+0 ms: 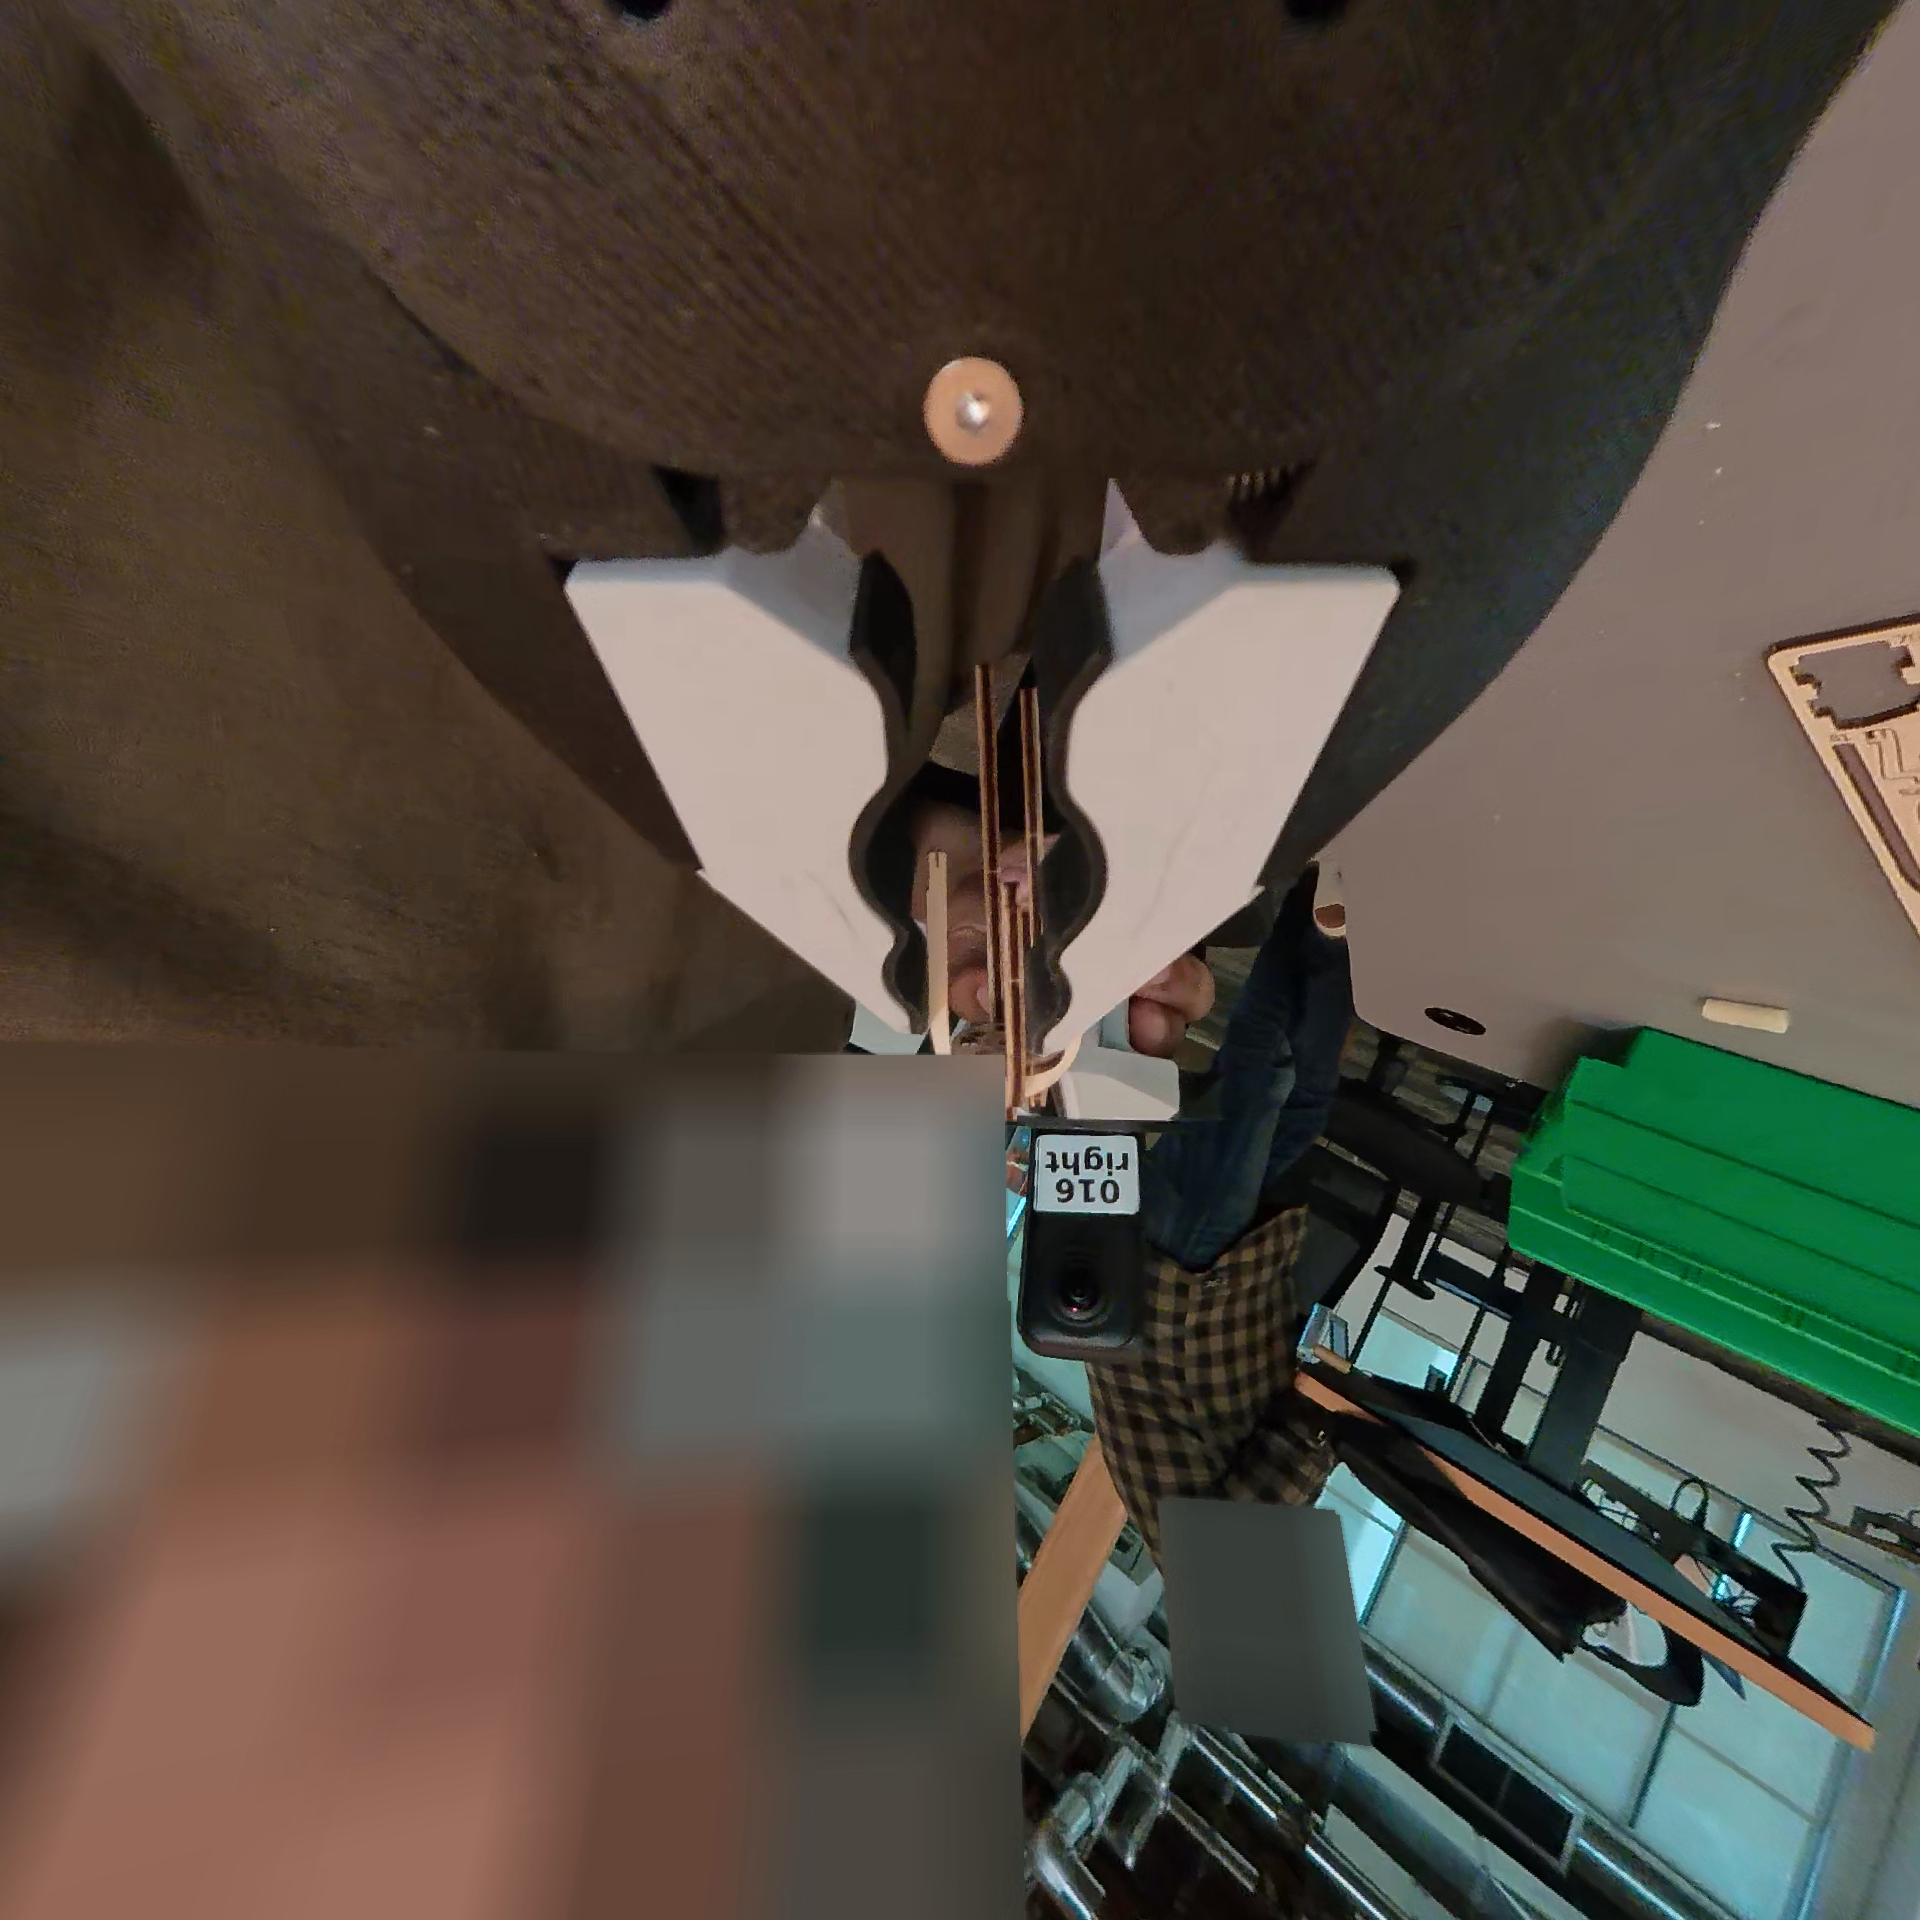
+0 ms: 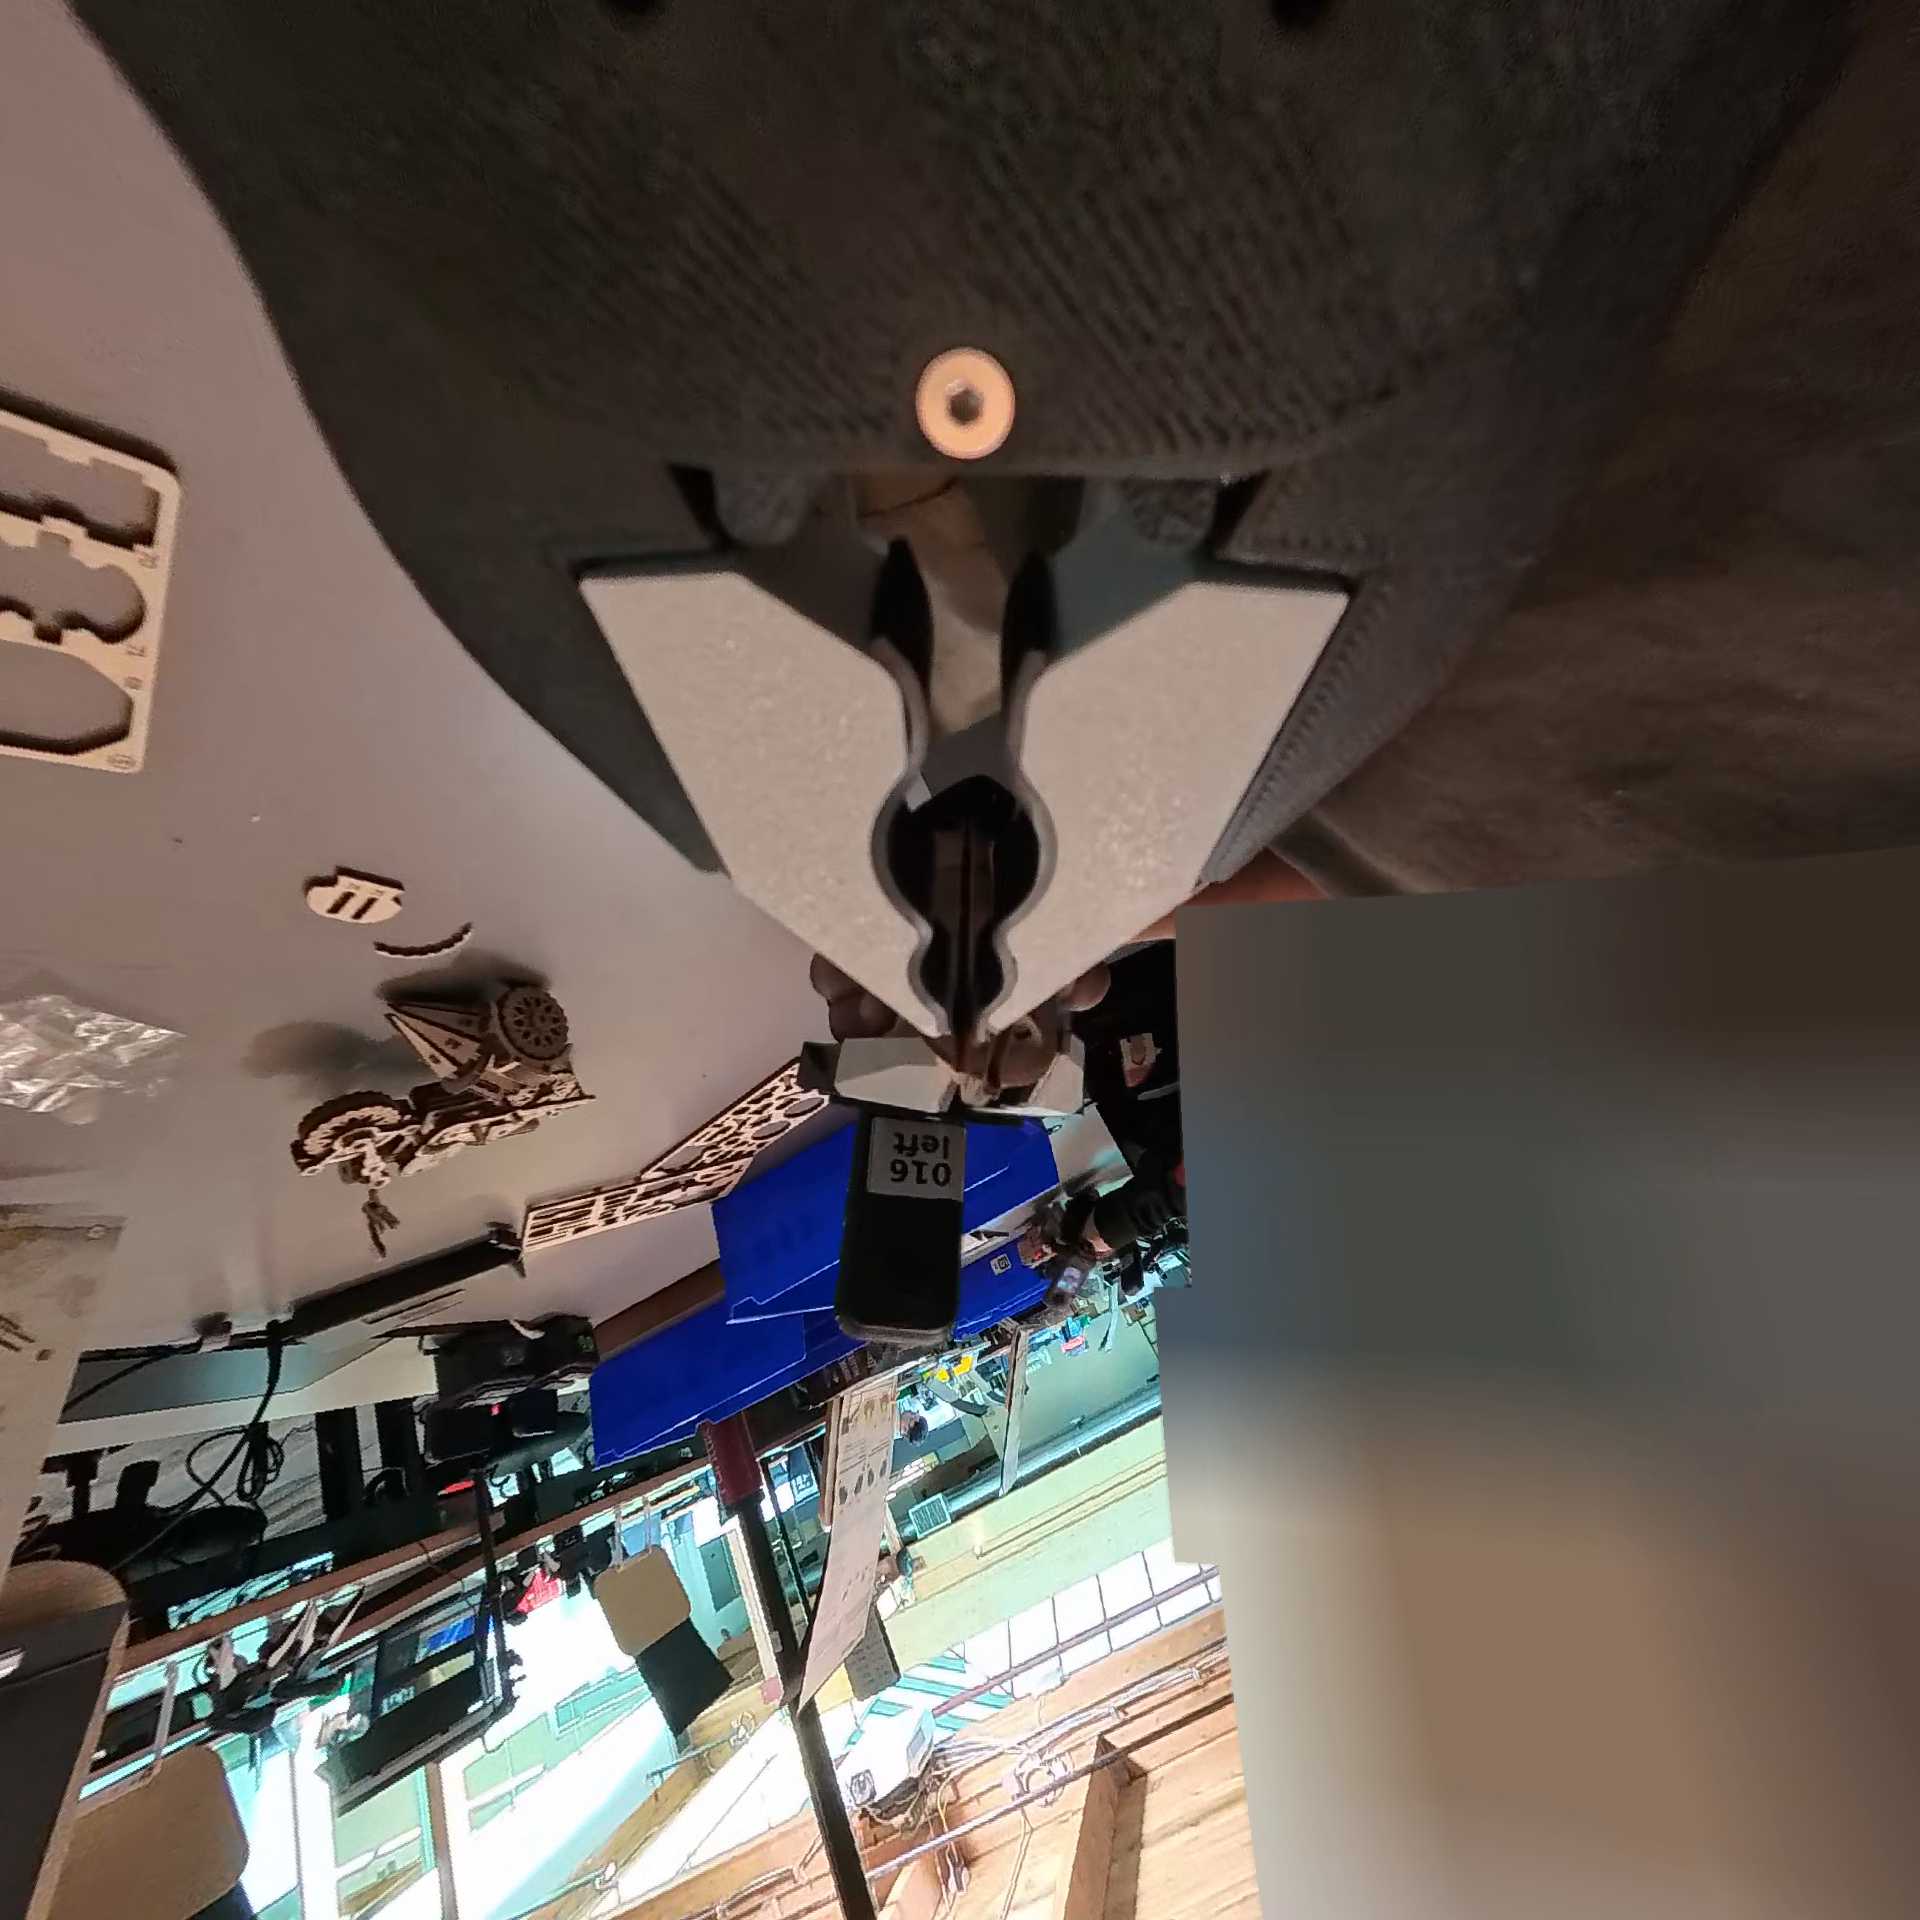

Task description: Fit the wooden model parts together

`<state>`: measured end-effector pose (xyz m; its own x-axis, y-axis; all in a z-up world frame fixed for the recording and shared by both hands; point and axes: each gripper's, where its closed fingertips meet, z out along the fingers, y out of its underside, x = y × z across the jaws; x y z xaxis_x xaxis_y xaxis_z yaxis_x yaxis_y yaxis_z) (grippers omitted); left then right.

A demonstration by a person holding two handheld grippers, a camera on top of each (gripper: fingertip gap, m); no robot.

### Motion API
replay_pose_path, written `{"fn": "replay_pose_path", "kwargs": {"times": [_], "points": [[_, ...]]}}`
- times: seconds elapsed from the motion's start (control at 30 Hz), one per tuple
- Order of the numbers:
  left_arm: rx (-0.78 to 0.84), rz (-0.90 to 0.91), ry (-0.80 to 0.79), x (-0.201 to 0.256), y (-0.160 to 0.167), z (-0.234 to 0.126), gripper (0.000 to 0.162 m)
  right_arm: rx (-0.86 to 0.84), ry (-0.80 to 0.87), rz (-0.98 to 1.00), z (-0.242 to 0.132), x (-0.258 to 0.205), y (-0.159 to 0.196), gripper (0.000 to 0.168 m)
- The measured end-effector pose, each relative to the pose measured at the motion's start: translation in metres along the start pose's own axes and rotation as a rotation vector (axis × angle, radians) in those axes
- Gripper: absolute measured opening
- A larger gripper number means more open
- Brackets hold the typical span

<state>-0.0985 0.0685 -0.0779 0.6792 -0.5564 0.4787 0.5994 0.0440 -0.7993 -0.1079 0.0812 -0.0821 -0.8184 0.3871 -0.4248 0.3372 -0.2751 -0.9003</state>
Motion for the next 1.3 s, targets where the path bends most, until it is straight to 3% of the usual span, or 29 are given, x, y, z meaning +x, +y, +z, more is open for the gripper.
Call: {"fn": "replay_pose_path", "kwargs": {"times": [0.4,0.83,1.0,1.1,1.3], "points": [[0.096,-0.099,0.116,0.009,-0.003,0.005,0.016,0.064,-0.081,-0.018,-0.004,-0.012,-0.009,0.001],[0.115,-0.118,0.123,0.008,-0.004,0.005,0.016,0.071,-0.105,0.043,-0.007,-0.009,-0.01,0.0],[0.102,-0.108,0.083,0.002,-0.005,0.002,0.015,0.025,0.009,0.061,-0.011,0.016,-0.003,0.0],[0.112,-0.074,0.039,-0.003,-0.012,-0.007,0.0,0.021,0.074,0.09,-0.023,0.033,-0.007,0.0],[0.09,-0.059,-0.099,-0.021,-0.014,-0.023,0.001,0.021,0.141,0.046,-0.039,0.046,-0.015,0.0]]}}
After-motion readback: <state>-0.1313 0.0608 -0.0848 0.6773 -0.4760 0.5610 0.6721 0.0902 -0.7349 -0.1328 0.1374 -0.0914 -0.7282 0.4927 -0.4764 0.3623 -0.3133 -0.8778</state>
